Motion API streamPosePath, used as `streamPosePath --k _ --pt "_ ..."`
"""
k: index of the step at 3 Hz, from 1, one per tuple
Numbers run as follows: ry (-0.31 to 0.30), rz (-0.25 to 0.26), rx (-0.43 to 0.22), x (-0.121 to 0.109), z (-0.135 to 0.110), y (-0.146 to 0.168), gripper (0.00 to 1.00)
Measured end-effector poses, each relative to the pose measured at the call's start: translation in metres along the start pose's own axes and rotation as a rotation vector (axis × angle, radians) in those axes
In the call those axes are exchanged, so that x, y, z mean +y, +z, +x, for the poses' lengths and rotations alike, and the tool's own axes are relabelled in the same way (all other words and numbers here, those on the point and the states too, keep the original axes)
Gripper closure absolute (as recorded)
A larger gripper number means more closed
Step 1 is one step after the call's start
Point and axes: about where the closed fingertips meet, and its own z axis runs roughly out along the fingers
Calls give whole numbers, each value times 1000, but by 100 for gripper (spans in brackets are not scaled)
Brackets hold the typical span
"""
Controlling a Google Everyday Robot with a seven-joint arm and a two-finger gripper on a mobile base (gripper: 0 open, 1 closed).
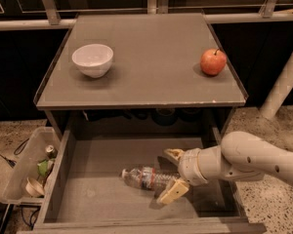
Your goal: Place water bottle into top drawer
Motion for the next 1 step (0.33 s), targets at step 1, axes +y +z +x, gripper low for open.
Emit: streamPosePath --k 1 --pt "0 0 0 0 0 0 0"
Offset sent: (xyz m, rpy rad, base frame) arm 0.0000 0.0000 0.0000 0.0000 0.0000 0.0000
